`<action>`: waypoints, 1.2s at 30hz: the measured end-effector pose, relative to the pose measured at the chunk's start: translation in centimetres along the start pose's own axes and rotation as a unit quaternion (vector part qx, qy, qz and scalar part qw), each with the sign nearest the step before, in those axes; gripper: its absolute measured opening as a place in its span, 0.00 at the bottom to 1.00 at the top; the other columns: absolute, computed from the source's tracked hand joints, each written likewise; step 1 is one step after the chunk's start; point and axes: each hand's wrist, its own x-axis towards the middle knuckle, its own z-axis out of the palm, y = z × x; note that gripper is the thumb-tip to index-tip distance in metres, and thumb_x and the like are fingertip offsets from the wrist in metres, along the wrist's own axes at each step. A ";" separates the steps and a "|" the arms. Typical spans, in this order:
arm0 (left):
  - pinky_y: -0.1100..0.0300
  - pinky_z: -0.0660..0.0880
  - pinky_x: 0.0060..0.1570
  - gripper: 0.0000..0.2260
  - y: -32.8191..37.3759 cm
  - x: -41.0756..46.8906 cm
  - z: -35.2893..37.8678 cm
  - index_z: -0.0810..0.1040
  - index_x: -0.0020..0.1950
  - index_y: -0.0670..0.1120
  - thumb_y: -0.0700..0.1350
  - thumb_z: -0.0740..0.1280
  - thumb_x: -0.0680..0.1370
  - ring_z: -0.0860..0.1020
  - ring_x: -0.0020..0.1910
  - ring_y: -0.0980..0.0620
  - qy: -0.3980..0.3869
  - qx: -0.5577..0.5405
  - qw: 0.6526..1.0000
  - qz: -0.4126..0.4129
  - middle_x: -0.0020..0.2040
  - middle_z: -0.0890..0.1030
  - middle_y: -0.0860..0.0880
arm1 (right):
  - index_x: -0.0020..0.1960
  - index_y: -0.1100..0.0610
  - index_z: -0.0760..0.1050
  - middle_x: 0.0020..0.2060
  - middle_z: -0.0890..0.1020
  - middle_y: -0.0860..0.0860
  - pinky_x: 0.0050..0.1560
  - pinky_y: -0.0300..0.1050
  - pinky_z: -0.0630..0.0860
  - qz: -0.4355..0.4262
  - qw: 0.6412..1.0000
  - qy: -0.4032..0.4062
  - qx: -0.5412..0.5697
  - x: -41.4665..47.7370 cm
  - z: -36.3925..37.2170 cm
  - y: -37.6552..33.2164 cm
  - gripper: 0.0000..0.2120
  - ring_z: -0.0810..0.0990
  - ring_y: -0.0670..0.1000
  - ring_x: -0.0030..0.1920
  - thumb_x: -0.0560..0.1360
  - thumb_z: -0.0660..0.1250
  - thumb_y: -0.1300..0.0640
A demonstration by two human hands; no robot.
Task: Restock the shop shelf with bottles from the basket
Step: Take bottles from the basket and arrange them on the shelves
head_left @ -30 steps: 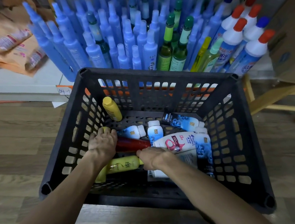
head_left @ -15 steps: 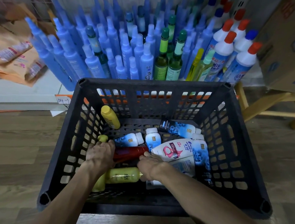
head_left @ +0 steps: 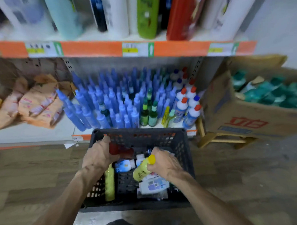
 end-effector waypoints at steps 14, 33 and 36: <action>0.60 0.70 0.39 0.16 22.4 -19.3 -44.1 0.69 0.45 0.50 0.48 0.74 0.66 0.79 0.45 0.47 -0.030 -0.035 0.990 0.131 0.43 0.77 0.50 | 0.66 0.54 0.68 0.63 0.69 0.51 0.45 0.48 0.73 0.006 0.972 0.221 0.077 -28.3 -43.9 -14.1 0.19 0.78 0.57 0.55 0.77 0.67 0.52; 0.61 0.73 0.35 0.17 33.9 -24.2 -62.7 0.77 0.48 0.44 0.44 0.79 0.64 0.79 0.41 0.49 0.103 -0.159 0.970 0.149 0.44 0.82 0.47 | 0.62 0.52 0.75 0.54 0.81 0.50 0.55 0.54 0.78 -0.107 0.910 0.352 0.192 -37.3 -67.4 -14.0 0.17 0.80 0.52 0.54 0.74 0.71 0.52; 0.59 0.75 0.41 0.17 34.6 -23.2 -63.8 0.78 0.47 0.45 0.44 0.79 0.63 0.79 0.42 0.49 0.113 -0.176 0.965 0.159 0.44 0.83 0.47 | 0.63 0.53 0.75 0.55 0.81 0.50 0.54 0.54 0.79 -0.120 0.911 0.346 0.187 -36.4 -68.8 -14.3 0.17 0.79 0.51 0.55 0.75 0.70 0.53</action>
